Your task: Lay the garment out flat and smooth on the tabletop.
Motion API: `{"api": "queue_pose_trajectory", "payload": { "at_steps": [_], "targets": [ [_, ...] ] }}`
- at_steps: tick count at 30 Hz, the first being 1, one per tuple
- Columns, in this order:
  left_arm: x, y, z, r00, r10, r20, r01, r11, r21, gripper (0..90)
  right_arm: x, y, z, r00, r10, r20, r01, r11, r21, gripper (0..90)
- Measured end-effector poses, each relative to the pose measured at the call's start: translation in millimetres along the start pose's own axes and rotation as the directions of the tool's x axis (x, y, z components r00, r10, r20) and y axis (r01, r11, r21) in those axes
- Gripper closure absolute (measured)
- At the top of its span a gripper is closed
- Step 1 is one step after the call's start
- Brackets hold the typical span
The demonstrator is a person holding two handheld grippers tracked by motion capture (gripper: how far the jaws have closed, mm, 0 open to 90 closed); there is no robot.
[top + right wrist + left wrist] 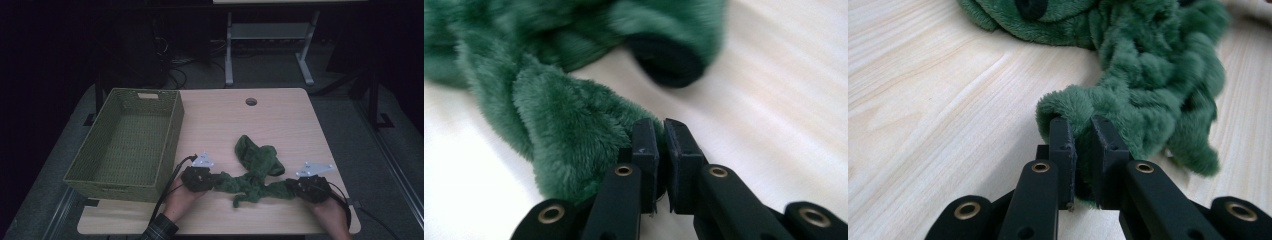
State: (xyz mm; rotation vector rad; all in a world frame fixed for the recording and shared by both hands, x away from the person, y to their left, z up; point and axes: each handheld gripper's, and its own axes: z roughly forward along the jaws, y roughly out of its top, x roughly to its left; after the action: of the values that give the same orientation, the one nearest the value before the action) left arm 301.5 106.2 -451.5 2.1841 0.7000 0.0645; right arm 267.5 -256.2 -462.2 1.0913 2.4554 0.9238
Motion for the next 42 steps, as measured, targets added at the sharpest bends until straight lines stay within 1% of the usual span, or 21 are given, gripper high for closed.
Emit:
{"api": "queue_pose_trajectory", "payload": {
  "at_steps": [1, 3, 7, 10, 12, 13, 14, 15, 16, 18, 21, 23, 25, 28, 33, 35, 36, 37, 39, 41, 42],
  "targets": [
    [-0.1, -0.9, -1.3, 1.0000, -0.003, 0.001, 0.003, 1.0000, 0.003, 81.1, -4.7, 4.3, 3.5, 0.9999, 0.005, 0.014, -0.005, 1.000, 0.002, 84.1],
    [-0.8, -4.2, -4.2, 0.9999, -0.010, 0.005, 0.010, 0.9999, 0.005, 81.2, -10.6, 9.5, 8.5, 0.9998, 0.008, 0.018, -0.008, 1.000, 0.001, 84.1],
    [-5.2, -11.9, -7.9, 0.9990, -0.040, 0.020, 0.040, 0.9989, 0.024, 81.2, -15.1, 17.3, 16.1, 1.0000, 0.008, 0.004, -0.008, 1.000, 0.000, 83.8],
    [-12.5, -17.1, -7.0, 0.9992, -0.027, 0.030, 0.026, 0.9986, 0.046, 80.0, -12.0, 17.5, 15.0, 0.9999, 0.006, -0.012, -0.006, 1.000, -0.005, 82.5],
    [-15.5, -16.4, -6.6, 0.9993, -0.022, 0.032, 0.020, 0.9988, 0.045, 76.7, -11.1, 16.6, 11.9, 0.9996, 0.011, -0.027, -0.012, 1.000, -0.021, 80.1],
    [-16.6, -14.8, -7.0, 0.9991, -0.019, 0.037, 0.018, 0.9988, 0.046, 74.4, -10.7, 16.5, 10.6, 0.9995, 0.016, -0.029, -0.017, 0.999, -0.028, 78.8],
    [-17.2, -13.2, -7.7, 0.9995, -0.011, 0.031, 0.009, 0.9990, 0.044, 71.3, -10.7, 16.3, 8.7, 0.9994, 0.020, -0.030, -0.021, 0.999, -0.041, 76.7],
    [-18.5, -10.2, -10.1, 0.9998, -0.005, 0.022, 0.004, 0.9994, 0.034, 68.6, -11.0, 16.3, 7.3, 0.9991, 0.024, -0.034, -0.026, 0.998, -0.049, 74.4],
    [-18.7, -7.2, -12.3, 0.9998, -0.002, 0.022, 0.001, 0.9996, 0.028, 63.9, -11.3, 16.5, 4.7, 0.9989, 0.035, -0.032, -0.037, 0.998, -0.056, 70.5],
    [-17.9, -0.7, -17.8, 0.9998, 0.001, 0.018, -0.001, 1.0000, 0.009, 58.5, -12.7, 17.4, -0.1, 0.9989, 0.039, -0.025, -0.041, 0.996, -0.077, 64.7],
    [-13.9, 10.6, -20.8, 0.9998, 0.004, 0.018, -0.004, 0.9999, -0.010, 55.6, -14.9, 19.6, -7.4, 0.9974, 0.064, -0.035, -0.067, 0.991, -0.112, 61.6],
    [-10.2, 20.2, -19.6, 0.9998, 0.019, 0.007, -0.019, 0.9997, -0.015, 55.6, -17.4, 21.9, -11.7, 0.9967, 0.069, -0.042, -0.074, 0.988, -0.135, 60.9],
    [-4.1, 31.9, -15.4, 0.9995, 0.032, 0.006, -0.032, 0.9993, -0.018, 55.6, -20.0, 24.9, -13.9, 0.9964, 0.072, -0.043, -0.078, 0.986, -0.149, 58.9],
    [6.7, 50.4, -5.0, 0.9992, 0.038, 0.012, -0.038, 0.9987, -0.034, 55.1, -24.1, 28.6, -9.8, 0.9951, 0.086, -0.047, -0.093, 0.984, -0.151, 57.5],
    [19.2, 75.5, 17.7, 0.9980, 0.058, 0.025, -0.057, 0.9974, -0.046, 53.7, -32.7, 32.2, 0.4, 0.9911, 0.115, -0.067, -0.123, 0.983, -0.132, 55.4],
    [24.6, 83.4, 27.5, 0.9974, 0.065, 0.032, -0.064, 0.9970, -0.044, 52.4, -35.3, 34.2, 2.6, 0.9897, 0.119, -0.080, -0.129, 0.983, -0.134, 55.3],
    [27.2, 86.9, 32.2, 0.9967, 0.067, 0.046, -0.065, 0.9969, -0.044, 51.2, -36.8, 35.3, 4.6, 0.9883, 0.124, -0.089, -0.135, 0.982, -0.132, 55.0],
    [29.2, 90.3, 37.1, 0.9968, 0.064, 0.049, -0.062, 0.9971, -0.044, 50.8, -37.8, 35.9, 6.6, 0.9872, 0.130, -0.093, -0.141, 0.981, -0.130, 54.7],
    [32.8, 96.2, 45.8, 0.9959, 0.066, 0.062, -0.063, 0.9969, -0.046, 48.8, -39.4, 35.9, 11.1, 0.9838, 0.145, -0.105, -0.157, 0.981, -0.117, 54.7],
    [35.2, 101.4, 53.4, 0.9956, 0.069, 0.063, -0.065, 0.9966, -0.050, 47.5, -40.6, 34.8, 15.0, 0.9829, 0.142, -0.117, -0.155, 0.981, -0.112, 54.7],
    [36.2, 103.6, 57.1, 0.9951, 0.067, 0.072, -0.063, 0.9967, -0.051, 46.5, -40.2, 34.1, 16.9, 0.9808, 0.151, -0.123, -0.164, 0.982, -0.098, 54.7]
  ]
}}
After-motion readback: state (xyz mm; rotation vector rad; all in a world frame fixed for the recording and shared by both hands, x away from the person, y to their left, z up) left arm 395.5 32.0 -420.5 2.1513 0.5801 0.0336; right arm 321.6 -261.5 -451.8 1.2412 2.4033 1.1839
